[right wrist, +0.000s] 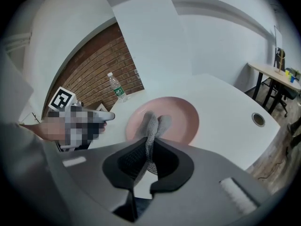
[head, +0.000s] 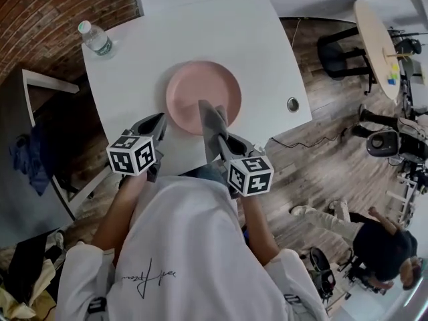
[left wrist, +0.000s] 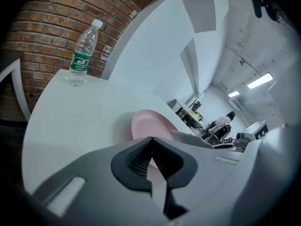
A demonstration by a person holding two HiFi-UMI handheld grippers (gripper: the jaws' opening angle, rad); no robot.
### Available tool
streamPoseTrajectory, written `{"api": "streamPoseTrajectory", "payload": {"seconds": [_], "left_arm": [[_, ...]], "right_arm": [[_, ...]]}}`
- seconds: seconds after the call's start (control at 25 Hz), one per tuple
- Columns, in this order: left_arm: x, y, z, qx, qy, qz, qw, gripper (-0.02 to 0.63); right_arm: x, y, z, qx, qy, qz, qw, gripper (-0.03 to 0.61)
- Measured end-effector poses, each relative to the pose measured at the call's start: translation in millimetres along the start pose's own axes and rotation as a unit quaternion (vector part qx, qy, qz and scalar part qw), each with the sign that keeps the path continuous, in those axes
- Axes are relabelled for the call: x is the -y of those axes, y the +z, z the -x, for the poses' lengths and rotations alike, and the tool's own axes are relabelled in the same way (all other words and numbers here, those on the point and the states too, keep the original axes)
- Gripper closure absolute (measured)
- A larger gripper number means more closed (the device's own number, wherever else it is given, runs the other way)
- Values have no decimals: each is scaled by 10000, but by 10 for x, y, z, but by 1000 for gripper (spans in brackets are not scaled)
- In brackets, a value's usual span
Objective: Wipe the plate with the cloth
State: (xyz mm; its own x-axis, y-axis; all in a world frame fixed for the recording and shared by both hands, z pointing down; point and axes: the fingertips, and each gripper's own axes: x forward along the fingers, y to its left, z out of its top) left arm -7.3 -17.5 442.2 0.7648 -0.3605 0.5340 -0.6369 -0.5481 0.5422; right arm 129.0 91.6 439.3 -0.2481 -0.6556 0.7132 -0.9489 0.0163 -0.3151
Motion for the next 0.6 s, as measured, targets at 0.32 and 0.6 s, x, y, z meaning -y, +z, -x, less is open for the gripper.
{"api": "streamPoseTrajectory", "payload": {"seconds": [0.32,0.6], "left_arm": [[-250,-69,-118,-164,167,298,9993,583],[-358,26,-318,-193,199,590,9979,561]], "right_arm": [[225,57,-185,-267,-224,296,9990,546],[485,313,-382,-213,-295,130,9993,546]]}}
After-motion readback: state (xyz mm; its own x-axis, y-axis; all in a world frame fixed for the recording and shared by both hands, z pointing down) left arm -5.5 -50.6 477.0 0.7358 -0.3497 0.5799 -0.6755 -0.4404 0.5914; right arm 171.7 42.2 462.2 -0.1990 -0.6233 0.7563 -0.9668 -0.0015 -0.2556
